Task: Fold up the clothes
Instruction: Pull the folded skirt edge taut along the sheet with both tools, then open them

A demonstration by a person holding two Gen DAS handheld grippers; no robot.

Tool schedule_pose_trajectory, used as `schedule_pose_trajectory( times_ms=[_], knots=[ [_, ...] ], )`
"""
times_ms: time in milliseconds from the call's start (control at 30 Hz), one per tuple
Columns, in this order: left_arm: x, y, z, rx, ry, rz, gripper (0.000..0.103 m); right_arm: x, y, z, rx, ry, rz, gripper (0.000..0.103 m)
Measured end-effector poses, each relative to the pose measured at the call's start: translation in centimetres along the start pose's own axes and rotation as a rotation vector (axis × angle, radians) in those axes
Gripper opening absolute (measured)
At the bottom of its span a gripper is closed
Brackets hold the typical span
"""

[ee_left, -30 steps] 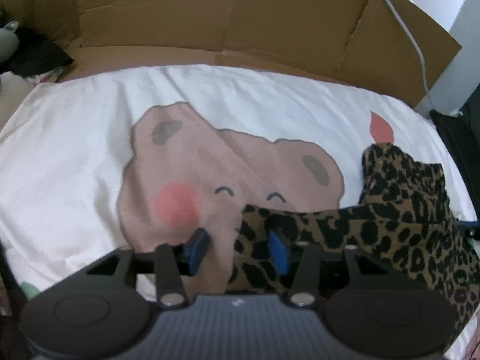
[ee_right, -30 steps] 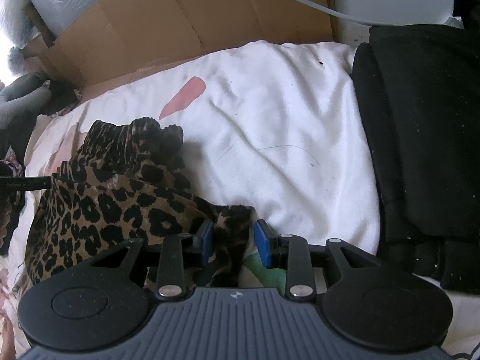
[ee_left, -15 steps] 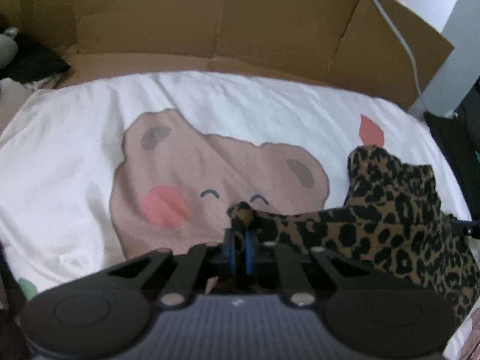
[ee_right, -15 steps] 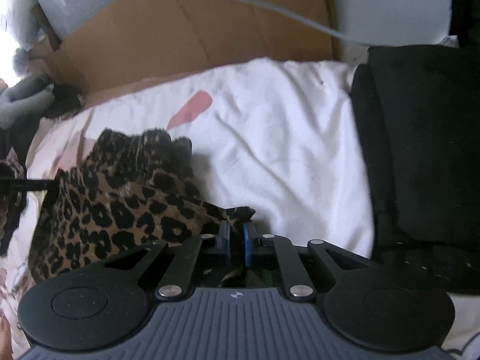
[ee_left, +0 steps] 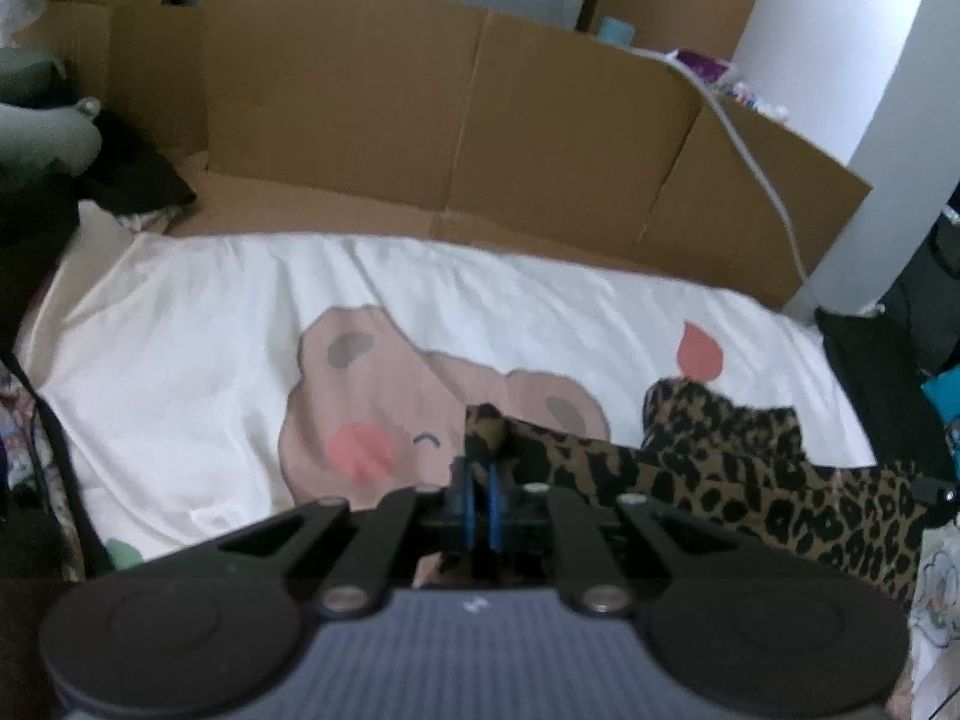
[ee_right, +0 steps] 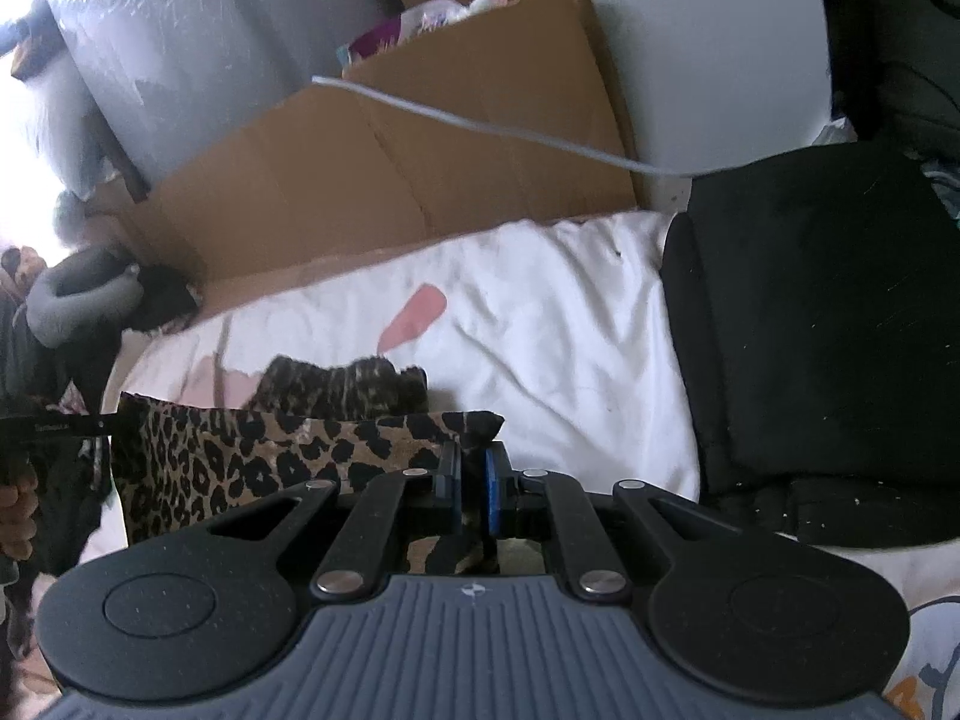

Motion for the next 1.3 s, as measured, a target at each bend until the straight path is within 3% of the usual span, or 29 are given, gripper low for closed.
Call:
schedule_pose_trajectory(
  times_ms=[433,733,1067,1300],
  knots=[
    [2.0,3.0,0.6,-0.027,0.030,0.008,0.005,2.2,2.5,0.9,0.076,-0.018,0.009,0.006],
    [6.0,3.1,0.4,-0.041,0.054,-0.050,0.005,5.5,2.5,2.4,0.094,-0.047,-0.044,0.006],
    [6.9,4.4,0.7,-0.037,0.065,-0.033,0.005,7.0,3.0,3.1,0.128,-0.063,-0.060,0.006],
    [9.1,3.3,0.5,-0.031,0.091,-0.081,0.005,9.2,2.1,4.0,0.141,-0.074,-0.099,0.006]
  ],
)
Point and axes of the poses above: each gripper's, at about its wrist camera, not at the fingertips, and x roughly the way its jaws point, z to its right, y to its top, the point moved 6 cm from there along x, roughly the way its jaws point, and after that the axes turned 7 degrees about z, right-handed, at the moved point
